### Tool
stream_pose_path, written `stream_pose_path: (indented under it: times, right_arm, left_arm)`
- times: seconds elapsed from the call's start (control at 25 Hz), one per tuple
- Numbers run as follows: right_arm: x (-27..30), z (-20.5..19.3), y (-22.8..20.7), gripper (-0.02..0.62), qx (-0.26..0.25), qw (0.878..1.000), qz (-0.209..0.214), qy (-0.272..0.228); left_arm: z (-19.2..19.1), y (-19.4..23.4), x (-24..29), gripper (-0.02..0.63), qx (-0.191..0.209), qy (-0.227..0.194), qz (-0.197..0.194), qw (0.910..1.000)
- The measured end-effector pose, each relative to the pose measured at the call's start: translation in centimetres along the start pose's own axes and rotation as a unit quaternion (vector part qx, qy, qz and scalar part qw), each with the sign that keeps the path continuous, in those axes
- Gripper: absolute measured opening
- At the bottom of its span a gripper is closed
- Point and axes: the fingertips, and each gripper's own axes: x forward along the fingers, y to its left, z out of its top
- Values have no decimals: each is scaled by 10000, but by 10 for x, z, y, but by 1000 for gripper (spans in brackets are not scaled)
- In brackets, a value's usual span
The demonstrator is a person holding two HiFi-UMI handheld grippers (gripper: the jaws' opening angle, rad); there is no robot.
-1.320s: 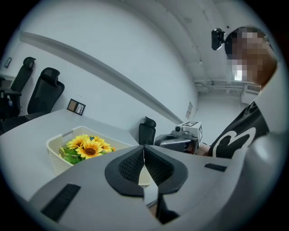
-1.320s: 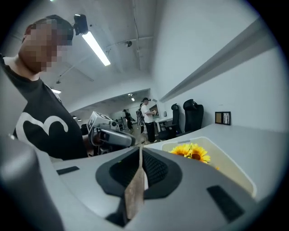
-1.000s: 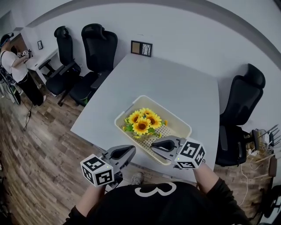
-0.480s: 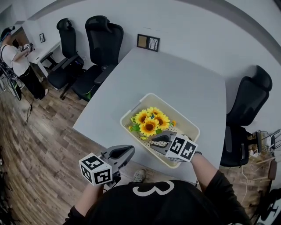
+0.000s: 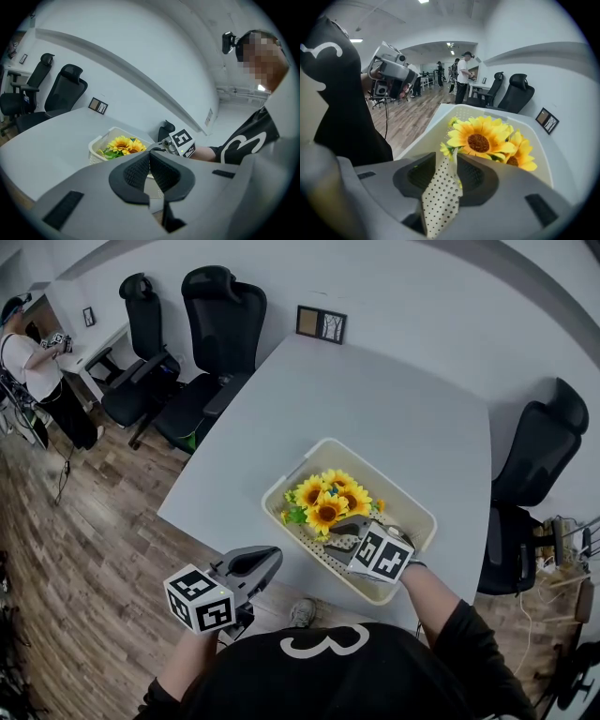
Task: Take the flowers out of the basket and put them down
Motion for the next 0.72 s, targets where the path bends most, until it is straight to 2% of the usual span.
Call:
stream_pose_path:
  times: [0.4,0.6,0.72]
  right_arm:
    - [25,-27,-17,150,-480,9941,-614,753]
    - [29,-32,-27,166,-632,9905,-842,880]
    - [27,-25,-28,166,-660,9909,-892,757]
  left_arm:
    - [-5,13,0,12,-47,74,85,9999]
    - [-3,20,0,12,-68,75,149,9998]
    - [-3,21,-1,12,-77,70,151,9998]
